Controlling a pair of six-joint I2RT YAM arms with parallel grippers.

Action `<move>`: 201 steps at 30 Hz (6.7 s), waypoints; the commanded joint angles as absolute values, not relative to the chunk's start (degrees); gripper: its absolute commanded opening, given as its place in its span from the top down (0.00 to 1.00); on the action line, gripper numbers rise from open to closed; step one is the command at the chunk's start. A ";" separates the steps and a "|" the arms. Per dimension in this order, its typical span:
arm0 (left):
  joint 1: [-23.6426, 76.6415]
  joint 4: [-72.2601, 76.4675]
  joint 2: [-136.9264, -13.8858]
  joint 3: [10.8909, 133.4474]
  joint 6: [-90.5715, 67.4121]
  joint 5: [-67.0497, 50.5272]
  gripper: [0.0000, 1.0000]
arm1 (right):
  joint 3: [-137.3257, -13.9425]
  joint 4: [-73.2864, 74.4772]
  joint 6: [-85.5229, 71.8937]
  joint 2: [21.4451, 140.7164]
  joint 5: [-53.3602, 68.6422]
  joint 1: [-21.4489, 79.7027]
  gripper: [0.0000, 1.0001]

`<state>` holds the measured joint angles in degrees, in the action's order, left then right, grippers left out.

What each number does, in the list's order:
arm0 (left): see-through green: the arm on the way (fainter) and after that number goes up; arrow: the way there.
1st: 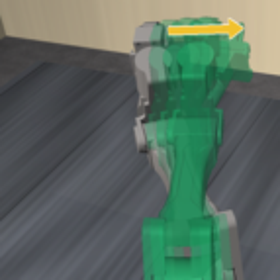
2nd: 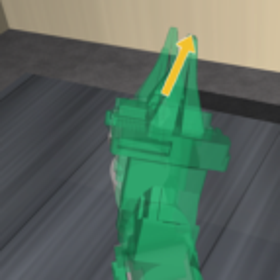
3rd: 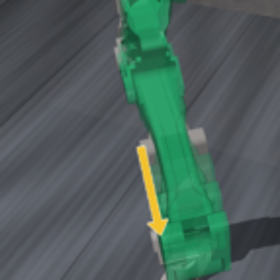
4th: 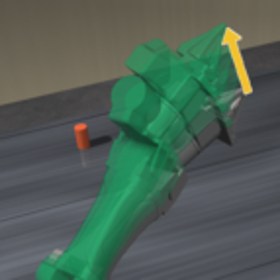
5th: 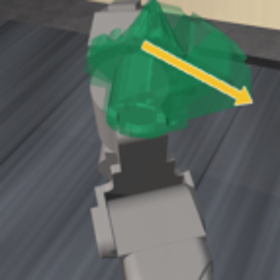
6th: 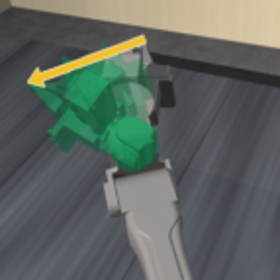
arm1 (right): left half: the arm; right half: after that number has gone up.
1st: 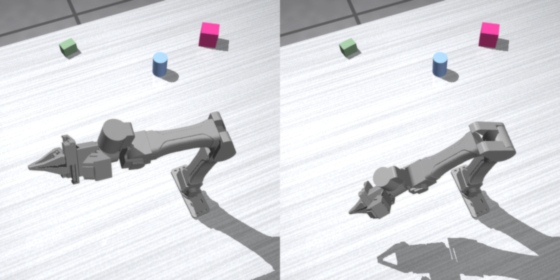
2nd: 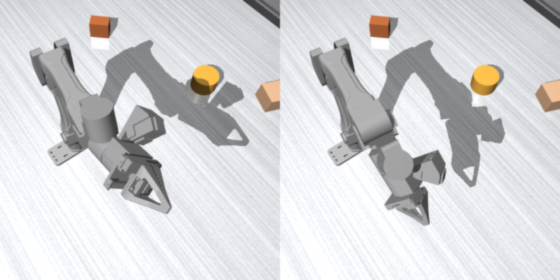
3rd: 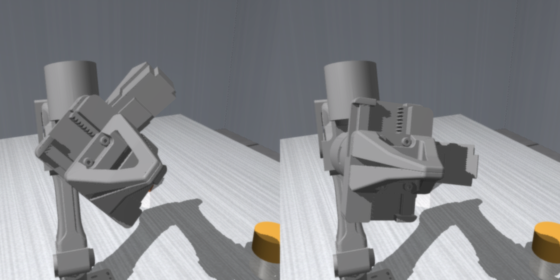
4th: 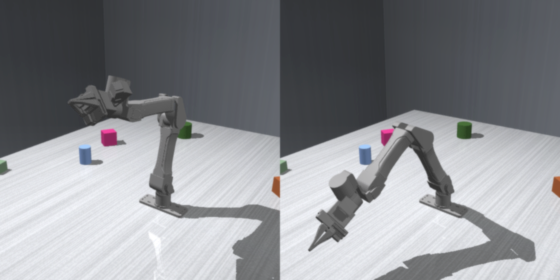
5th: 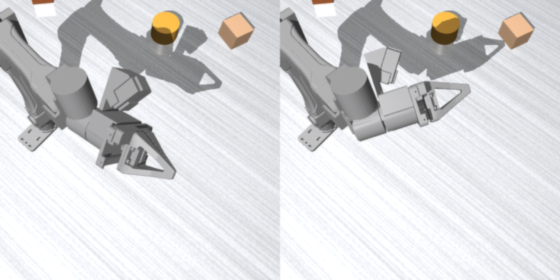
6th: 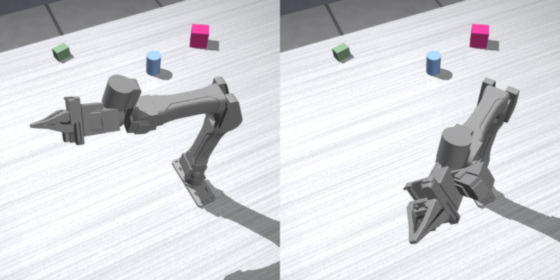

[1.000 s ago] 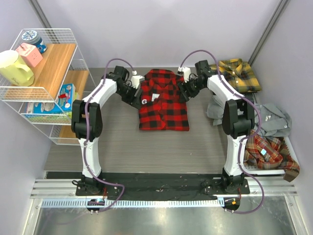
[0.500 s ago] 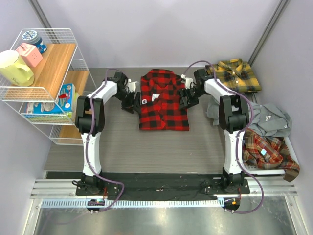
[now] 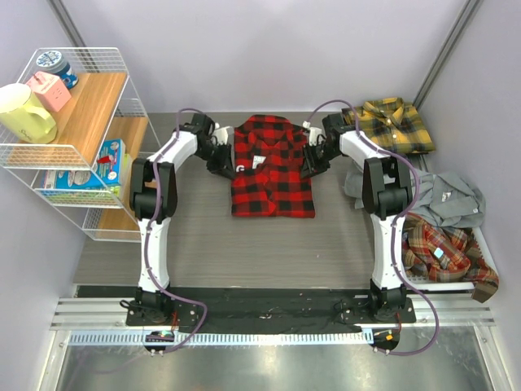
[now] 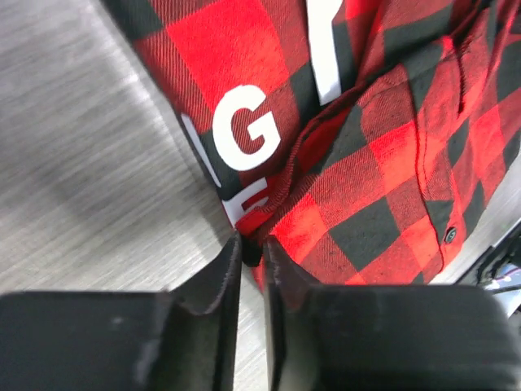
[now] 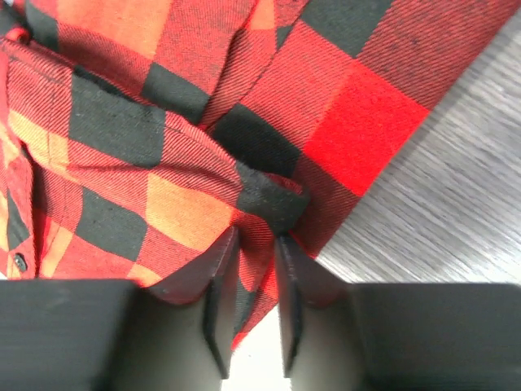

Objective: Fold and stack the long sleeve shirts
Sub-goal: Fold the shirt

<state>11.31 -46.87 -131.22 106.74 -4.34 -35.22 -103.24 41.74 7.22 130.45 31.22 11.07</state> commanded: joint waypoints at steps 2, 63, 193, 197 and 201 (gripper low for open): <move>11.69 -44.30 -130.78 109.86 -5.10 -37.53 0.92 | -104.50 39.64 6.33 129.38 30.15 10.20 0.83; 17.76 -26.27 -119.78 76.99 -14.69 -50.13 0.50 | -84.37 32.61 2.46 122.23 53.18 14.94 0.71; 59.94 20.14 -101.78 40.17 40.52 14.68 0.71 | -83.23 23.03 -0.18 127.70 53.70 21.97 0.60; 59.94 13.73 -100.03 41.92 39.29 14.68 0.96 | -83.06 23.11 -0.18 127.27 53.70 21.89 0.60; 59.85 0.20 -95.55 46.74 35.52 10.21 1.00 | -84.80 23.64 -0.18 124.46 53.88 21.89 0.53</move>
<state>60.01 16.38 -99.77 43.03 39.42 14.48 -83.00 23.57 -2.00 125.67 57.78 21.67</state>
